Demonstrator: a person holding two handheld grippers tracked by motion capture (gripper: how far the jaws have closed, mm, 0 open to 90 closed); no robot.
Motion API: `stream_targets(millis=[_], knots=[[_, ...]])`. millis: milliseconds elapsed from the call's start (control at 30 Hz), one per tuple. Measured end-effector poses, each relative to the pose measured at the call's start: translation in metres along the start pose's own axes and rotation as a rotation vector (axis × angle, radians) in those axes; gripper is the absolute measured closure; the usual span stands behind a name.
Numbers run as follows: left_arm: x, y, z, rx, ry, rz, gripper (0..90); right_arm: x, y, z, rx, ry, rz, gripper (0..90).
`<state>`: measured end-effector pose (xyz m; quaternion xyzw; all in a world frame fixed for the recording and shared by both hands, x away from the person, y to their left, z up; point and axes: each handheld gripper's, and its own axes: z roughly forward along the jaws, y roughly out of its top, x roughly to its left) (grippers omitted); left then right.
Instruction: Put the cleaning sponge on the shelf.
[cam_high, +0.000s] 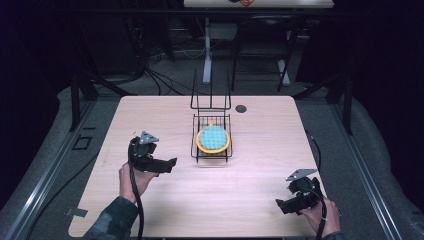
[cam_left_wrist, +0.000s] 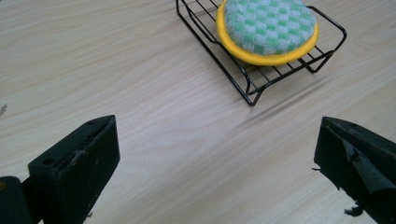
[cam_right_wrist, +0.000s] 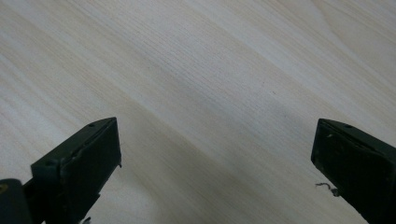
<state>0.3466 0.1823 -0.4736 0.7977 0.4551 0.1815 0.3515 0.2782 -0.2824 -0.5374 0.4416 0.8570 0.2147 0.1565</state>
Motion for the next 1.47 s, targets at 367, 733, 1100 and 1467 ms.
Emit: stream_targets(millis=[367,733,1100,1467], knots=[[0.002,-0.040,-0.019,0.046,0.014,-0.011,0.1,0.001,0.000,0.001,0.007,0.009,0.008,1.1],[0.013,-0.078,-0.023,0.079,0.027,-0.085,0.0,0.002,0.000,0.002,0.015,-0.003,-0.006,1.2],[0.015,-0.089,-0.025,0.069,0.036,-0.074,0.0,0.001,0.000,0.006,0.028,0.009,-0.006,1.2],[0.015,-0.088,-0.020,0.068,0.017,-0.046,0.0,0.000,0.000,0.007,0.028,0.006,-0.013,1.1]])
